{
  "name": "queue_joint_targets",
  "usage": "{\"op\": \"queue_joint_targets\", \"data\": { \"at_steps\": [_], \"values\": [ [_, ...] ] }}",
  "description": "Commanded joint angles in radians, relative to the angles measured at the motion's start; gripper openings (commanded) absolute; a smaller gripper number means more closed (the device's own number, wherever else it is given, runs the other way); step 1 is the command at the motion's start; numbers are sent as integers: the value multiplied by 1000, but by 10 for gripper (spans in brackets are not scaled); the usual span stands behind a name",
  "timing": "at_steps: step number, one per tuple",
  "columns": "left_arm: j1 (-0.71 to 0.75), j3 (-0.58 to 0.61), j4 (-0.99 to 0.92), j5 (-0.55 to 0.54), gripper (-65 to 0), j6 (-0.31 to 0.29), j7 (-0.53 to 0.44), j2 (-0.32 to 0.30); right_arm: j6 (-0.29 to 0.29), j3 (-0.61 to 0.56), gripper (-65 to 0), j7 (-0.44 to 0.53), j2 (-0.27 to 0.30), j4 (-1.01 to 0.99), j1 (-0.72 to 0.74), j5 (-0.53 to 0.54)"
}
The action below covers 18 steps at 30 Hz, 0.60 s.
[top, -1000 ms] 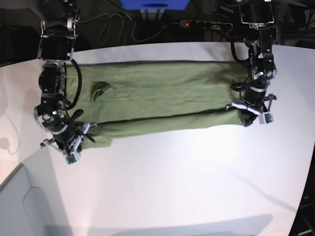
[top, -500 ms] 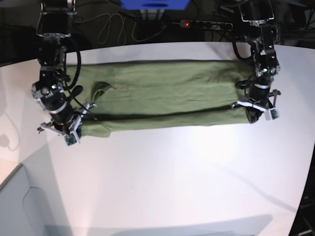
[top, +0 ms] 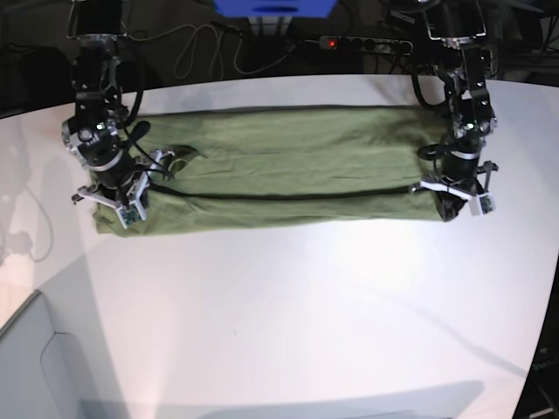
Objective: Fold the T-shirt properly
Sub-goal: 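Grasp the folded edge with the right gripper and push it toward the collar, then reposition the right gripper along the strip's end, pressing the fabric flat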
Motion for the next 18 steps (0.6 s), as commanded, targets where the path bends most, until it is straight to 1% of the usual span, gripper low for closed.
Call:
{"op": "queue_joint_targets", "data": {
  "at_steps": [1,7,12,15,18],
  "values": [
    [-11,-7,22,-2,-650,-2,-24,-15,14,4,-650,21,11,20,9,4],
    [-11,-7,10,-2,-650,-2,-29,-15,14,4,-650,21,11,21,9,4],
    [-11,-7,8,2,-650,-2,-29,-15,14,65,-650,27,9,21,23,6],
    [-11,-7,8,3,-650,-4,-29,-15,14,69,-650,26,14,18,75,6],
    [-11,-6,8,5,-650,-4,-29,-15,14,62,-650,19,34,18,117,6]
  ]
}}
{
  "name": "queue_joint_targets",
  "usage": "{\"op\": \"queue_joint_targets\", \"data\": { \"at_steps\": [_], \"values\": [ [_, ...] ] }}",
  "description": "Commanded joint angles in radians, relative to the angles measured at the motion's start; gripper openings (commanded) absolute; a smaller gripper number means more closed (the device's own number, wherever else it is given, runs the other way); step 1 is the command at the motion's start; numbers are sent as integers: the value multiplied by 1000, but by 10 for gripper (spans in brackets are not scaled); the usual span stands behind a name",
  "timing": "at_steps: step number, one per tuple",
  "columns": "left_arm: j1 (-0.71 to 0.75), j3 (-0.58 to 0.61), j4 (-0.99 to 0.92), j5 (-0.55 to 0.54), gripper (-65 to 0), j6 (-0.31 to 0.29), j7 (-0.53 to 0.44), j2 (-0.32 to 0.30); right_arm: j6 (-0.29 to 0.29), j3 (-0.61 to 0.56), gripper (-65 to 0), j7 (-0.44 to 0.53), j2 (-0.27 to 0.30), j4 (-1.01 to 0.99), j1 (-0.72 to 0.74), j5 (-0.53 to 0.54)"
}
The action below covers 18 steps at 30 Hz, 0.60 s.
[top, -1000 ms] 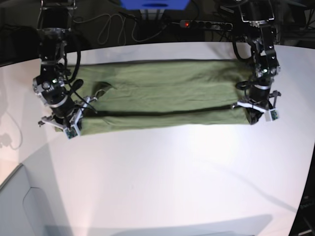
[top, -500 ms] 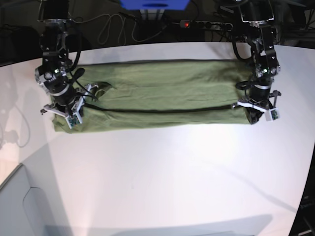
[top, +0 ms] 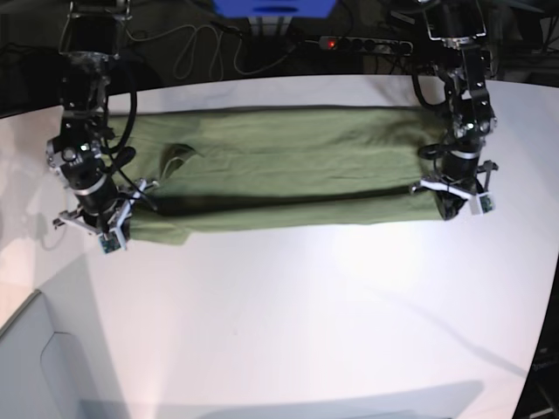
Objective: Fold the T-shirt properly
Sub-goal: 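Reposition the right gripper along the strip's end, pressing the fabric flat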
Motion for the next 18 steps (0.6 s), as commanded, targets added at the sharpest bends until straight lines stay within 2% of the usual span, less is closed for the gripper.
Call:
{"op": "queue_joint_targets", "data": {
  "at_steps": [1,8,18],
  "values": [
    [-11,-6,14,1,-650,-1,-28,-15,14,5,-650,13,13,17,24,-4],
    [-11,-6,14,3,-650,-1,-28,-15,16,-1,-650,19,15,12,92,-4],
    [-20,-6,14,3,-650,-1,-28,-21,16,-104,-650,22,32,-84,222,-4]
  ]
}}
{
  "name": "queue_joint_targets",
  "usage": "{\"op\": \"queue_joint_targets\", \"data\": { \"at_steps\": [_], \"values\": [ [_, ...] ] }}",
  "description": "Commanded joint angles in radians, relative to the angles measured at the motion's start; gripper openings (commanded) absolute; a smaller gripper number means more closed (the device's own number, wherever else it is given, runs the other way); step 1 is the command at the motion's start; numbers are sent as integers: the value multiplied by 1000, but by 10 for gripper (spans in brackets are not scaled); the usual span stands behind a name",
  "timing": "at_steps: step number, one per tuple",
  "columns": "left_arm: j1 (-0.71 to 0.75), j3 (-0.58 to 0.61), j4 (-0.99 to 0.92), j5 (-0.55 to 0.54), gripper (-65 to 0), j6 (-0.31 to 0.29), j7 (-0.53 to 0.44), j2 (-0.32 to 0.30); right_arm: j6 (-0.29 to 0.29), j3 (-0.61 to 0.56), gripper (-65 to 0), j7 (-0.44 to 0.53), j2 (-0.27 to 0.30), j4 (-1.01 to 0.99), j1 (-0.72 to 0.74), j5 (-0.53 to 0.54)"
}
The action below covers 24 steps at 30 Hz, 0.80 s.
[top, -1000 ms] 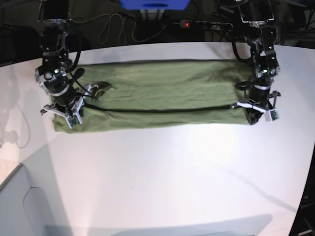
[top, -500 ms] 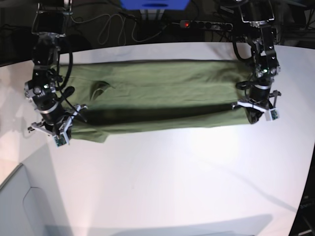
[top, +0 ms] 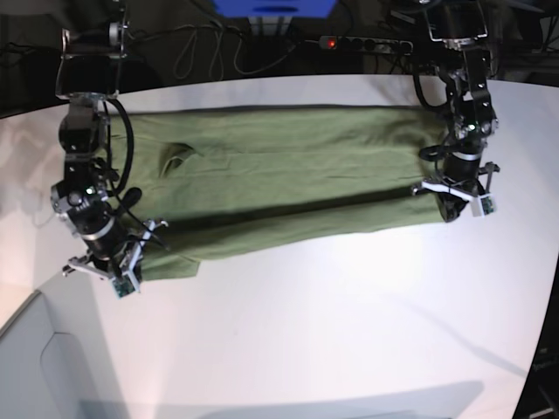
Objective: Fold the T-shirt properly
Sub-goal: 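Reposition the right gripper along the strip's end, pressing the fabric flat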
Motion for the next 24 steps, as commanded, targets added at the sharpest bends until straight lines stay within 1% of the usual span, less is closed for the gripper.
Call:
{"op": "queue_joint_targets", "data": {
  "at_steps": [1,4,5,8,9,16,19,24],
  "values": [
    [-14,-6,14,2,-650,-1,-28,-15,13,4,-650,23,10,10,32,1],
    [-14,-6,14,2,-650,-1,-28,-15,24,4,-649,24,10,-18,51,1],
    [-14,-6,14,2,-650,-1,-28,-15,45,4,-649,24,10,-36,61,1],
    [-14,-6,14,2,-650,-1,-28,-17,150,4,-650,26,7,-98,106,1],
    [-14,-6,14,4,-650,-1,-28,-17,167,4,-650,35,7,-110,117,1],
    [-14,-6,14,4,-650,-1,-26,-17,173,4,-650,153,10,-174,146,1],
    [-14,-6,14,4,-650,-1,-24,-17,173,4,-650,170,4,-202,157,1],
    [-16,-6,14,4,-650,-1,-23,-17,173,12,-650,171,7,-199,140,1]
  ]
}}
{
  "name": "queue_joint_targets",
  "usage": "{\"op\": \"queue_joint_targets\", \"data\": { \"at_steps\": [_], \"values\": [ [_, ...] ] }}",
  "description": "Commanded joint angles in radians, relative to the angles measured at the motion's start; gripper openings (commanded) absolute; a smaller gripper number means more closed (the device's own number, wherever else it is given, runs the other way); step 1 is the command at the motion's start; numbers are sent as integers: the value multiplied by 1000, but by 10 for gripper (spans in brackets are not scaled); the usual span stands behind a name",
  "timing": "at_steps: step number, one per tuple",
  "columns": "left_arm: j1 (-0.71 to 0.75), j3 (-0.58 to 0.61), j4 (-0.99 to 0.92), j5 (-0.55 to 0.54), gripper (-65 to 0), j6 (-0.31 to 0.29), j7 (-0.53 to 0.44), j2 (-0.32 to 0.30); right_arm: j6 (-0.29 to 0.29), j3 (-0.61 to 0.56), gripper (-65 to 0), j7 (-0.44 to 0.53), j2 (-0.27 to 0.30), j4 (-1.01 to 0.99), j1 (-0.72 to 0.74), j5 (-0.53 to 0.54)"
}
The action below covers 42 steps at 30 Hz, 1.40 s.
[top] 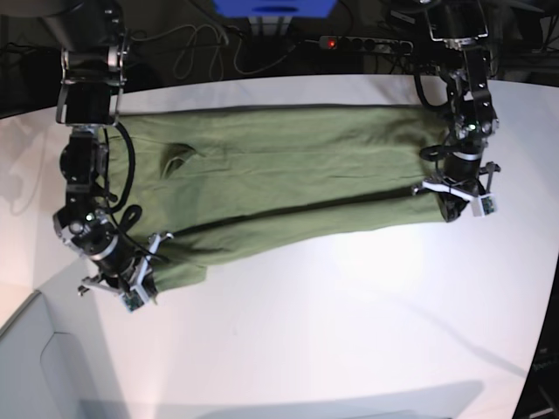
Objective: Fold the T-shirt properly
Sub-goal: 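Reposition the right gripper along the strip's end, pressing the fabric flat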
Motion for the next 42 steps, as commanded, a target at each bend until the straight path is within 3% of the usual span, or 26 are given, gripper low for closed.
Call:
{"op": "queue_joint_targets", "data": {
  "at_steps": [1,11,18,42],
  "values": [
    [-16,-6,14,0,-650,-1,-25,-14,18,7,-650,24,16,26,11,12],
    [-26,-6,14,0,-650,-1,-28,-14,18,44,-650,24,34,178,-124,15],
    [-37,-3,-2,0,-650,-1,-28,-14,18,159,-650,24,28,180,-199,17],
    [-34,2,-15,0,-650,-1,-28,-8,18,159,-650,66,26,169,-334,17]
  ]
}}
